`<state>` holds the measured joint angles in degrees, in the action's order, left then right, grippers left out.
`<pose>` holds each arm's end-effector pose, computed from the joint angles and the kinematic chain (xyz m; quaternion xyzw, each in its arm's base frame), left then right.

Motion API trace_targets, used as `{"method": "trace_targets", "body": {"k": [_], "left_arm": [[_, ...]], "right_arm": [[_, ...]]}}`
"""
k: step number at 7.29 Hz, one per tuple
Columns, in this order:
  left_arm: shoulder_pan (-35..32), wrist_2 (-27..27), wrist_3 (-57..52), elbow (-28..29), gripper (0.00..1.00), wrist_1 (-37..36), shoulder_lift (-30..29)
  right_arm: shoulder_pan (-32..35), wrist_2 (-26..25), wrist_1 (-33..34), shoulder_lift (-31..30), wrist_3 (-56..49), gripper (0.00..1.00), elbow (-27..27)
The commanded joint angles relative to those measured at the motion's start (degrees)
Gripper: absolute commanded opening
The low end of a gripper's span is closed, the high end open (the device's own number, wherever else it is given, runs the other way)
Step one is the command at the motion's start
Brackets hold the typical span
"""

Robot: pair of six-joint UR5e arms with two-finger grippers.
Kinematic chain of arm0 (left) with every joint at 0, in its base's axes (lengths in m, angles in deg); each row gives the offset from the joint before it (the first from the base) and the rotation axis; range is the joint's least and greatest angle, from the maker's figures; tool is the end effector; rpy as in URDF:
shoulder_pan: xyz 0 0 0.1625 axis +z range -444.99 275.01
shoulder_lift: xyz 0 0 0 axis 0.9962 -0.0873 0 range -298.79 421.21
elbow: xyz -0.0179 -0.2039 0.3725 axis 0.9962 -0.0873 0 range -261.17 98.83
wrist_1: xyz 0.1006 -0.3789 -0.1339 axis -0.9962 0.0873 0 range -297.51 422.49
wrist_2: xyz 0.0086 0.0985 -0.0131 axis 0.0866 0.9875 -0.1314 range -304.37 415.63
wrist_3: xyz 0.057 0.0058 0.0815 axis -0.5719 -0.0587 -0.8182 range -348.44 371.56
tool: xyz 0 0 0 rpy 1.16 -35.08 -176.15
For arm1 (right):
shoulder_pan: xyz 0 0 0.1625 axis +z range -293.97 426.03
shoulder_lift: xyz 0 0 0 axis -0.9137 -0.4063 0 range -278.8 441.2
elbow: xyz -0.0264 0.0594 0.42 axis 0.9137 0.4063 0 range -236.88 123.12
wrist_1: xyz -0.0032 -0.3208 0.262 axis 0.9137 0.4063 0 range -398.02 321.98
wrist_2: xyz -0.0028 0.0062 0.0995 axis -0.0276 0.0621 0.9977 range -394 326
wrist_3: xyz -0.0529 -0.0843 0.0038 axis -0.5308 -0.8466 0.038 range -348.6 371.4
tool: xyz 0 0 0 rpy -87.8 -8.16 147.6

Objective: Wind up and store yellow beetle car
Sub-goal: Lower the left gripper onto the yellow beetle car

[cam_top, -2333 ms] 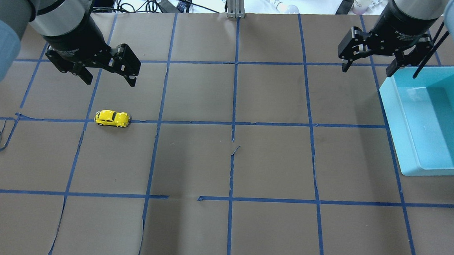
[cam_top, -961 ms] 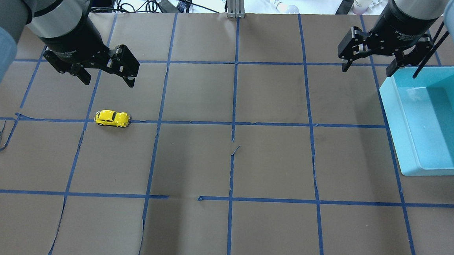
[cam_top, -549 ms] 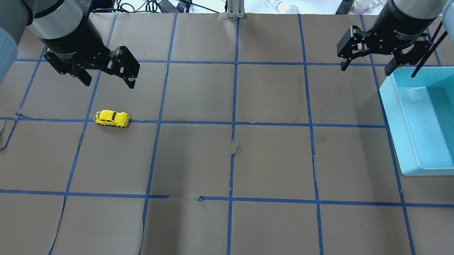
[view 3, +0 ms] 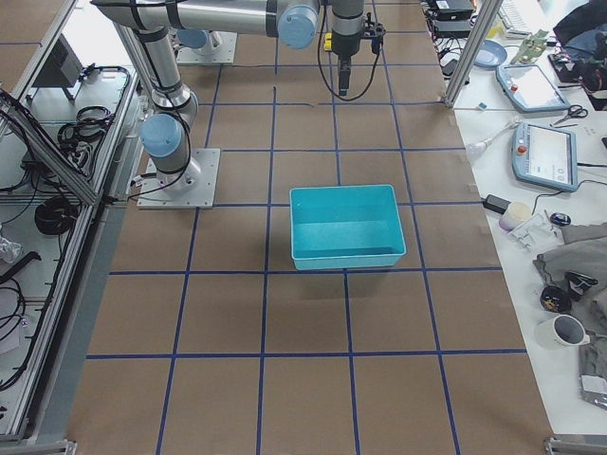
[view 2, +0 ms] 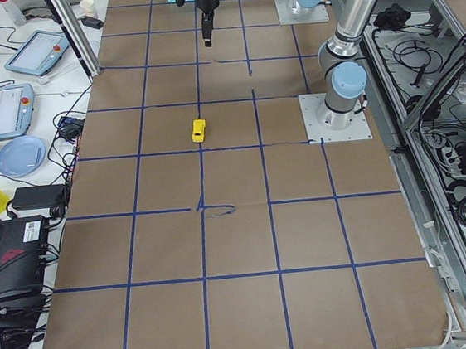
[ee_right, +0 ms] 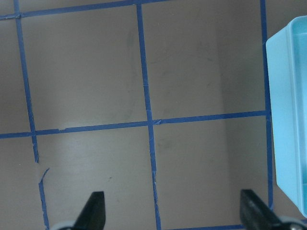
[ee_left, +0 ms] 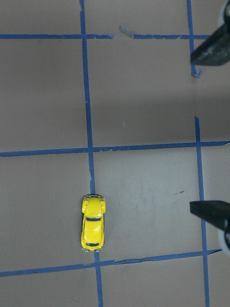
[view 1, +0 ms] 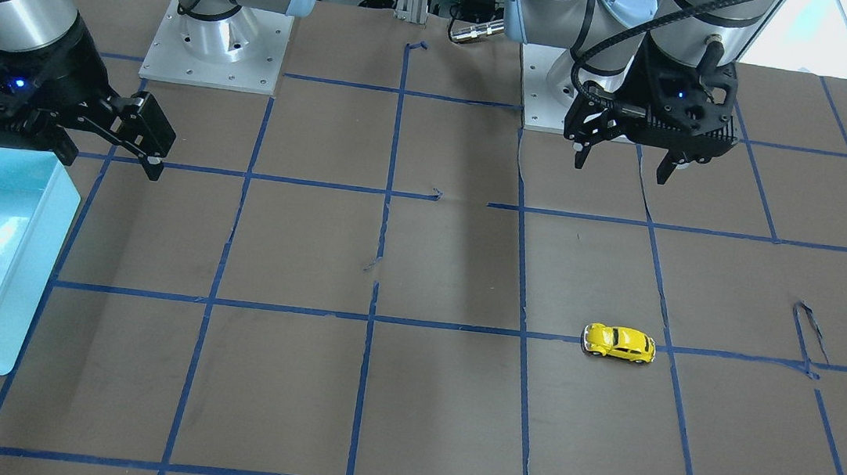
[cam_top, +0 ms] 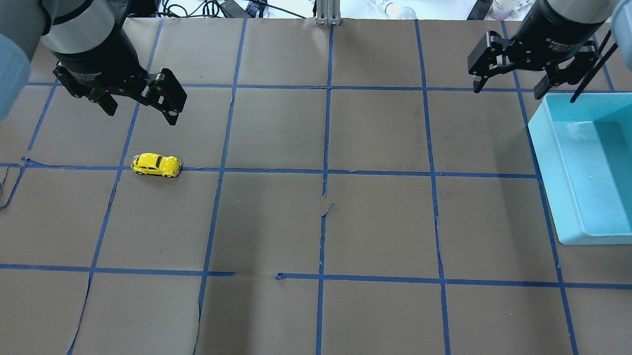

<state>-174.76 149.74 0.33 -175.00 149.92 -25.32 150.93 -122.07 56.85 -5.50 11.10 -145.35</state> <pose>-0.1241 -0.4705 0.4889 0.0951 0.9946 -0.0156 0.0377 0.0898 -0.5315 0.4807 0.0414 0.9986 -0.0278 0.0155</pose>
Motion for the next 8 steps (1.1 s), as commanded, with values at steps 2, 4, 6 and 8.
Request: {"method": "trace_targets", "body": {"k": [2, 4, 6, 8], "left_arm": [[5.46, 1.07, -21.78, -3.88, 1.0, -3.55, -3.19], [9.86, 0.9, -41.58, -12.04, 1.0, -16.45, -7.05], [10.23, 0.46, -66.25, -13.84, 1.0, -24.03, -12.06], [10.32, 0.89, -76.53, -13.84, 0.97, -28.59, -18.03]], "right_arm": [[0.26, -0.7, -0.99, -0.31, -0.23, 1.0, -0.03], [1.31, 0.08, -1.09, -0.84, -0.06, 1.0, -0.82], [3.77, 0.17, -1.0, -0.67, 0.82, 1.0, -1.26], [3.95, 0.08, -1.09, -0.93, 0.73, 1.0, -1.35]]}}
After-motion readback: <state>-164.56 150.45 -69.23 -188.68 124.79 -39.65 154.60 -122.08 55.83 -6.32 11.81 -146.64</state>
